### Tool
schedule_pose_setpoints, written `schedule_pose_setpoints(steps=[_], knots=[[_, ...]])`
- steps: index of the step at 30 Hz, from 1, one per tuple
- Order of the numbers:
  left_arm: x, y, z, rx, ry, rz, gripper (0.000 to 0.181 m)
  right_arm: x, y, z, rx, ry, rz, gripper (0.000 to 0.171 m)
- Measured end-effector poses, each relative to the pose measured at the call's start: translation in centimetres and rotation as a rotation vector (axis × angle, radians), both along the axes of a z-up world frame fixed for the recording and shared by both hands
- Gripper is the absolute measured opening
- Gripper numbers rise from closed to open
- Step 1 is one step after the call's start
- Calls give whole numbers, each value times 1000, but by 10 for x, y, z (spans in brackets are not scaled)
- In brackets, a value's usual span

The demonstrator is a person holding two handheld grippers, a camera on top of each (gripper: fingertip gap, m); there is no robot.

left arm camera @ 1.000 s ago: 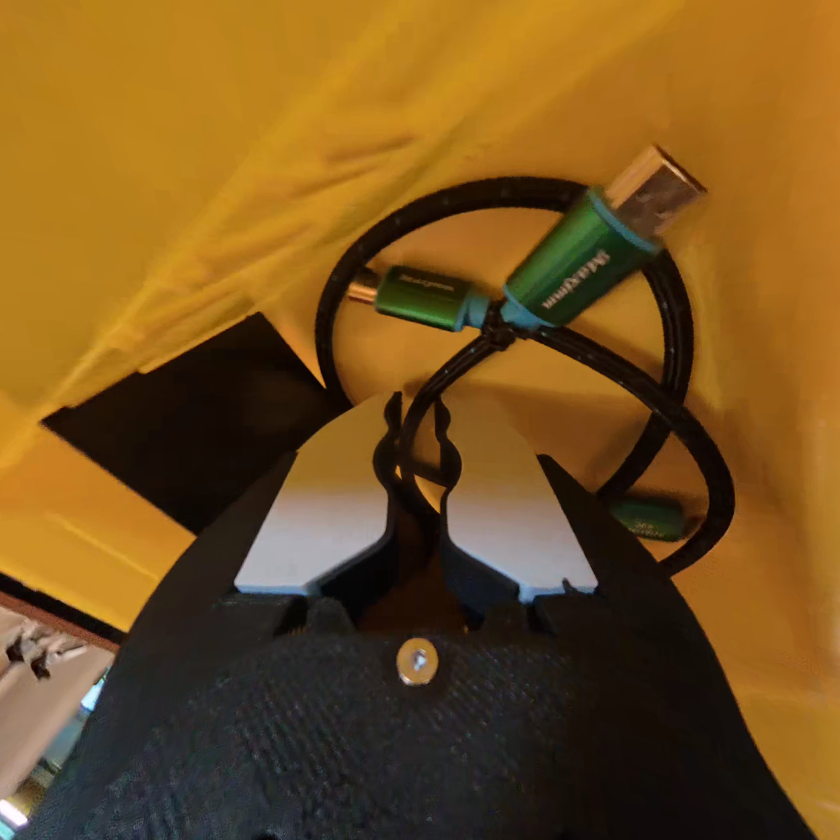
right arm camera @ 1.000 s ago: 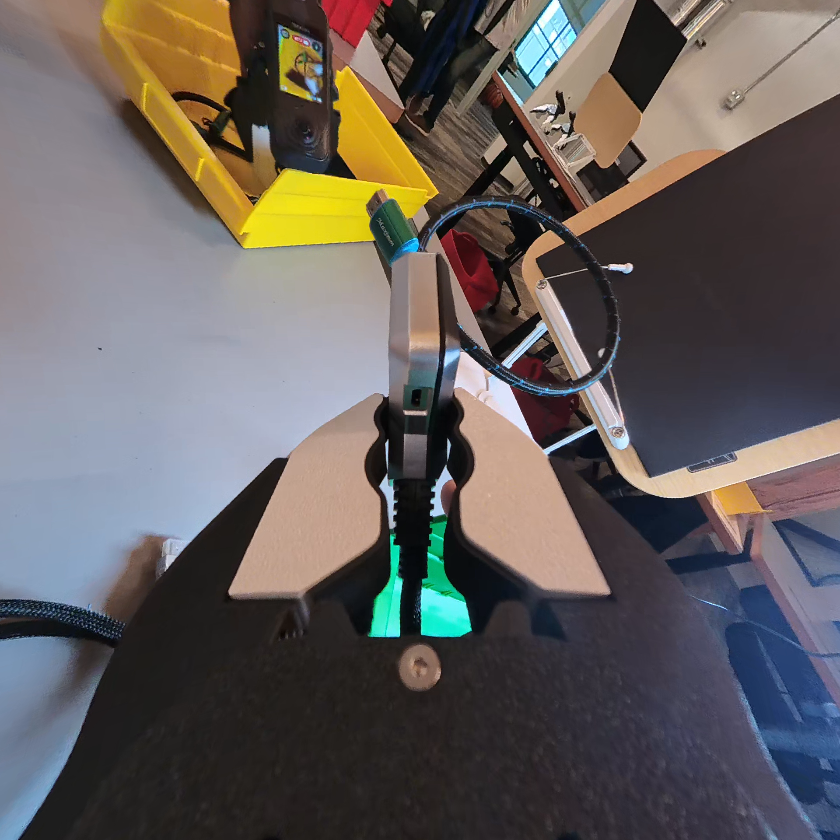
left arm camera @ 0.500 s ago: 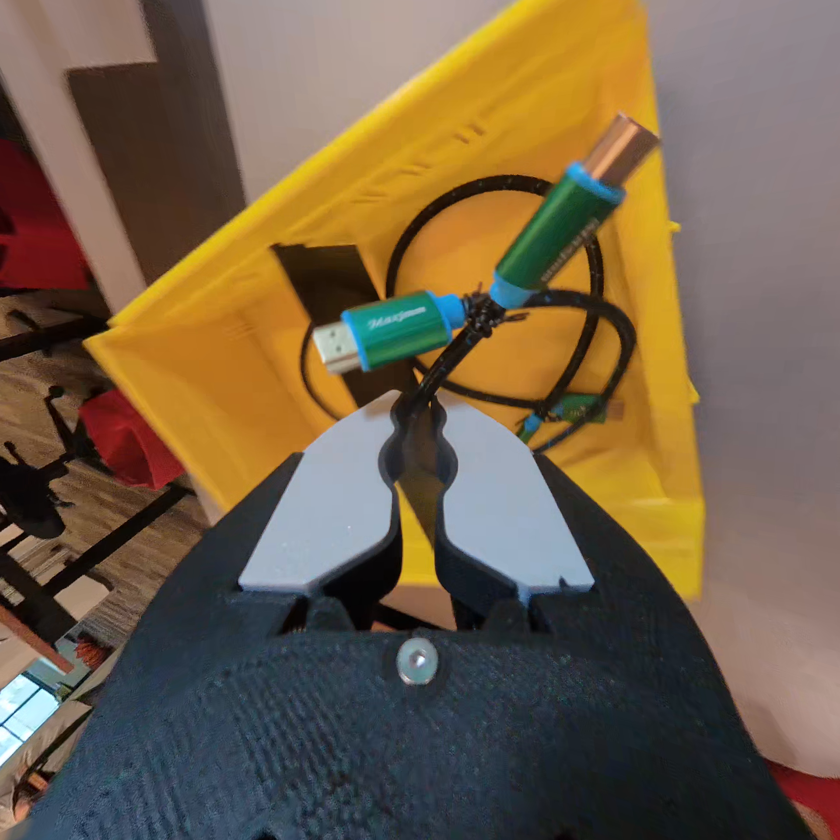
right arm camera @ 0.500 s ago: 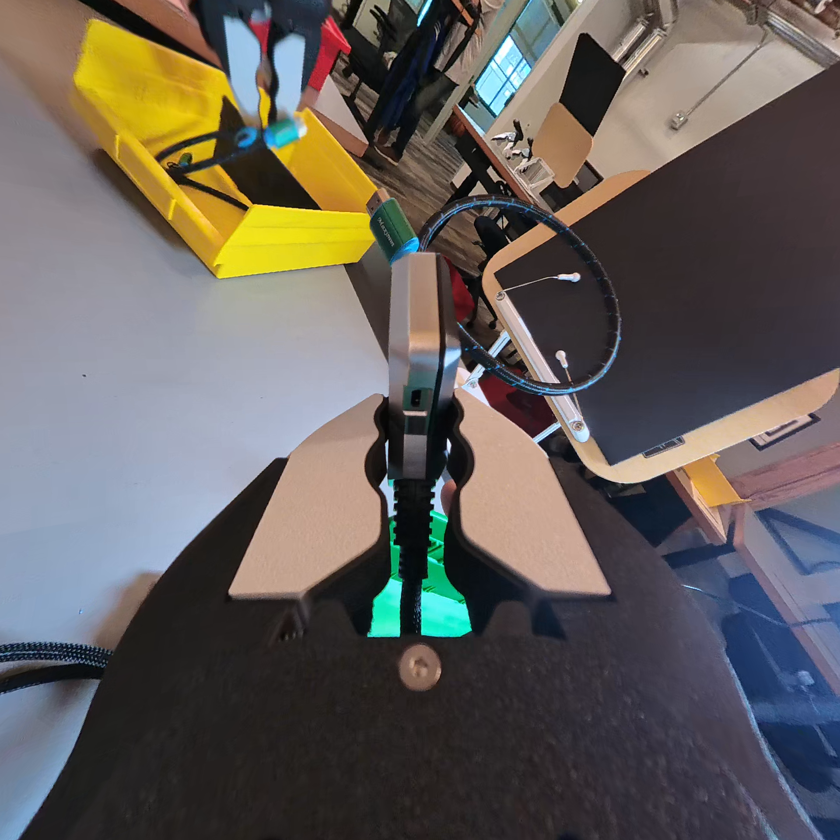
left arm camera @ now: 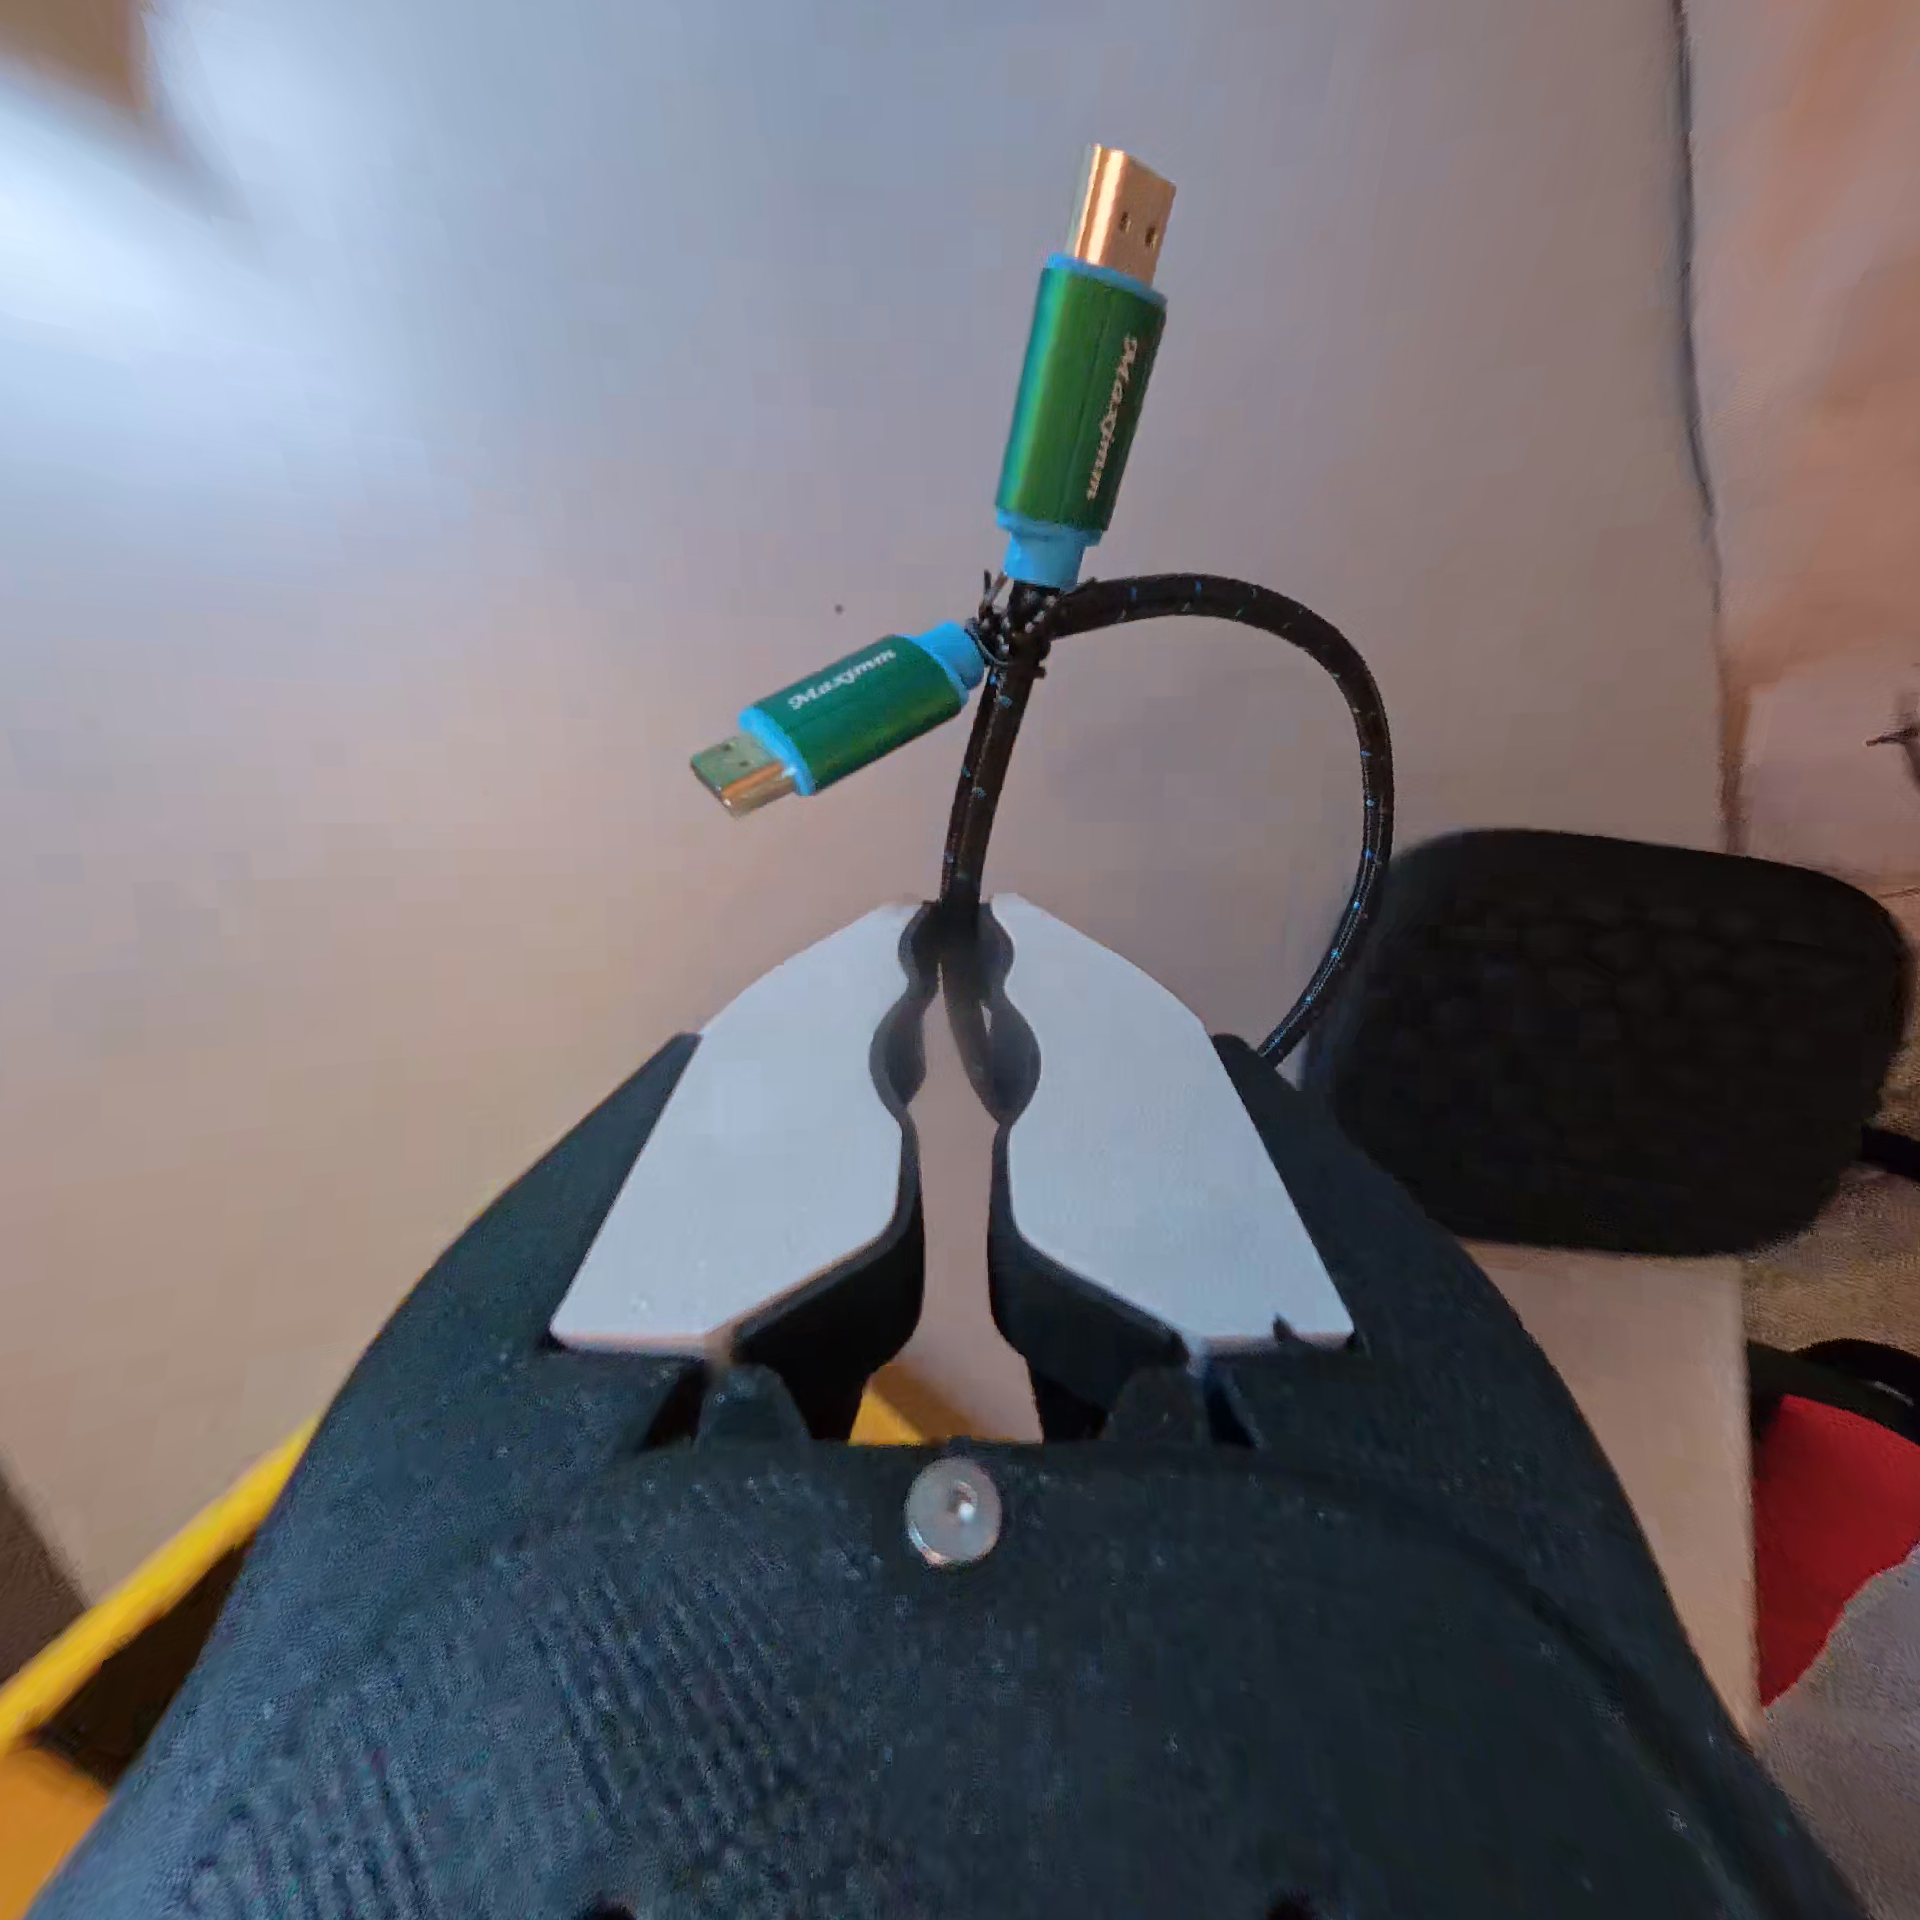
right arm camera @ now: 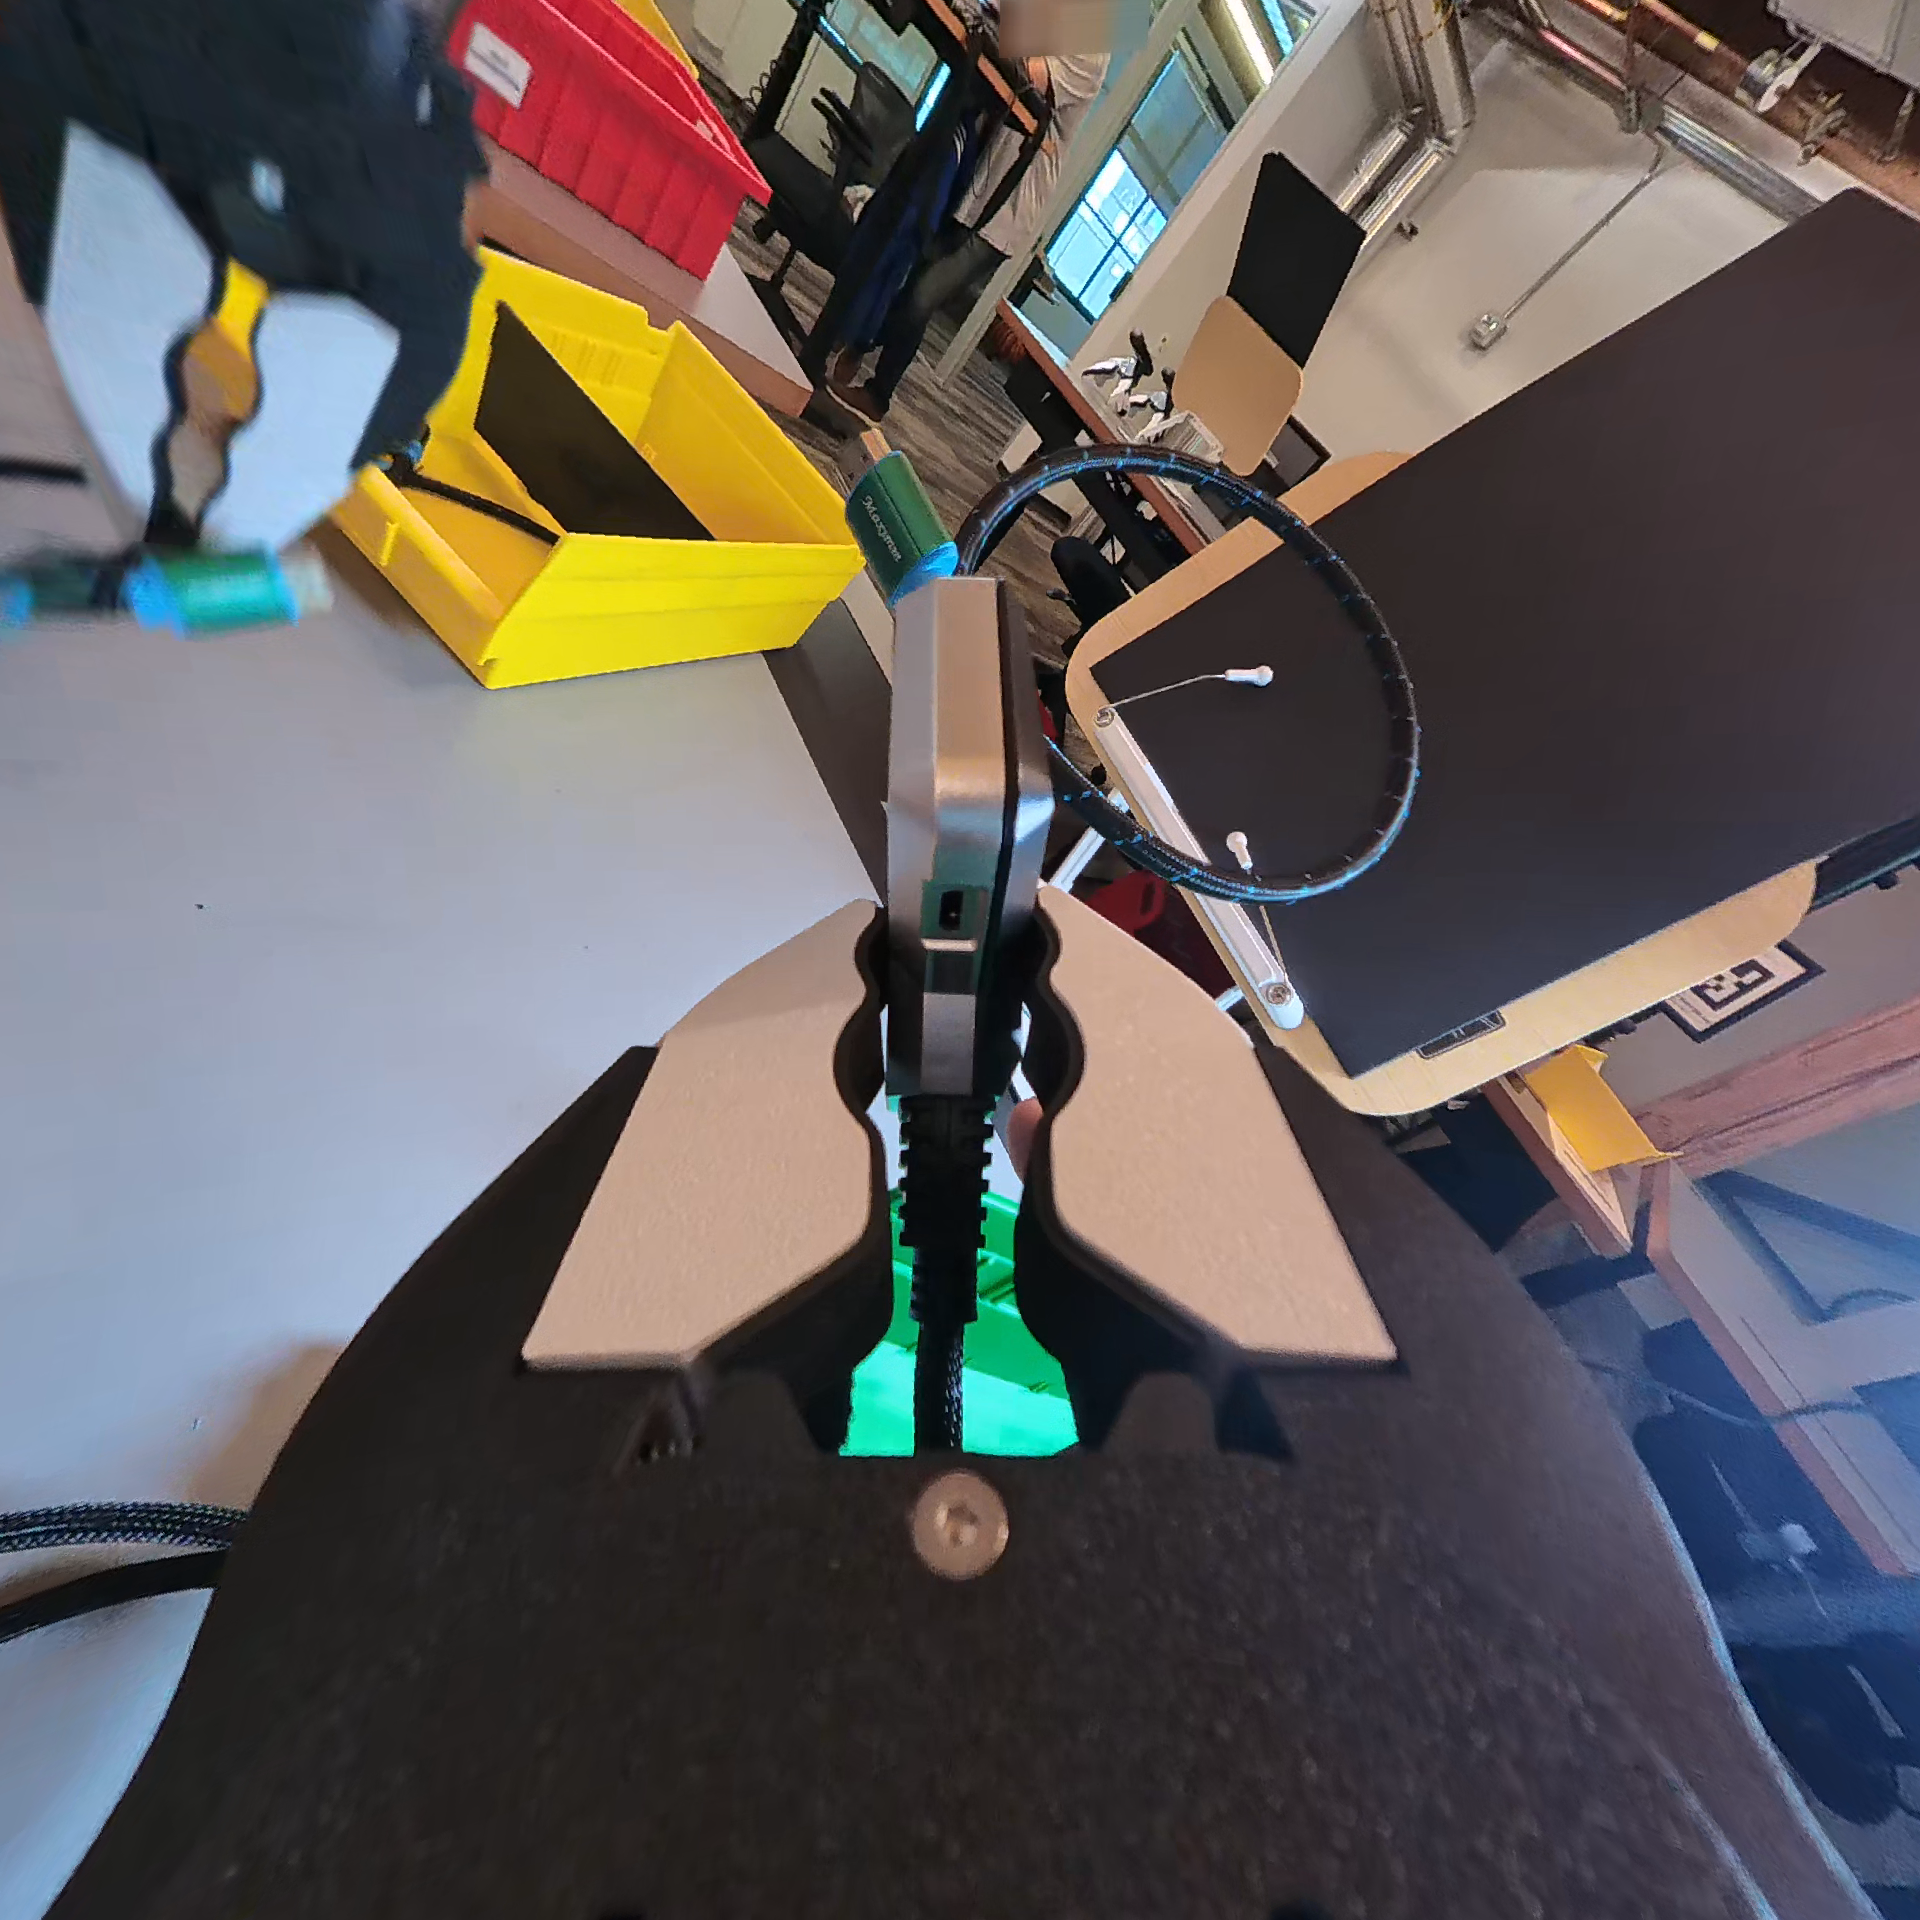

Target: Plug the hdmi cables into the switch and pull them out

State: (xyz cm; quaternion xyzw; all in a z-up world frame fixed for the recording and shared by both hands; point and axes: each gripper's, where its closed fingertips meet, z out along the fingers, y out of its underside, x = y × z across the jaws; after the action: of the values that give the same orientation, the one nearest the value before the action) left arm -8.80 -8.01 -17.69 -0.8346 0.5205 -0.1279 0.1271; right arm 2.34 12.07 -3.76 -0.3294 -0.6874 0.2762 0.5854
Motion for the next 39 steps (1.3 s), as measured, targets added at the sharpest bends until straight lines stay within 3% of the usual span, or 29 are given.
schedule_pose_setpoints(steps=[1, 6, 12, 14, 17, 20, 24, 30, 32, 35, 37, 39], knots=[[8, 6, -17, -4, -10, -22, 7, 1, 1, 0, 1, -1, -3, 22], [21, 55, -59, 90, 0, -28, 7, 4, 10, -2, -6, -1, -24, 23], [18, 107, -23, 363, 64, 152, 14, 2, 17, -2, -9, 2, -33, 22], [27, 105, -14, 377, 29, 246, 17, 2, 17, -1, -8, 6, -32, 22], [43, 85, -27, 294, -4, 311, 31, 3, 17, 1, -5, 11, -34, 22], [19, 73, -50, 275, 124, 338, 41, 4, 15, 3, -3, 14, -35, 22], [-34, 51, -71, 126, 179, 515, 45, 5, 17, 3, -3, 13, -41, 22], [-55, 36, -83, 38, 50, 673, 22, 4, 21, 0, -29, 13, -43, 23], [-51, 36, -83, 46, 31, 642, 9, 3, 20, 0, -25, 9, -41, 23], [-50, 39, -81, 93, 114, 568, 8, 4, 17, 1, -14, 11, -39, 22], [-50, 49, -64, 194, 153, 545, 8, 5, 18, 4, -13, 20, -42, 22], [-44, 66, -22, 343, 116, 556, 6, 8, 21, 7, -20, 34, -47, 23]])
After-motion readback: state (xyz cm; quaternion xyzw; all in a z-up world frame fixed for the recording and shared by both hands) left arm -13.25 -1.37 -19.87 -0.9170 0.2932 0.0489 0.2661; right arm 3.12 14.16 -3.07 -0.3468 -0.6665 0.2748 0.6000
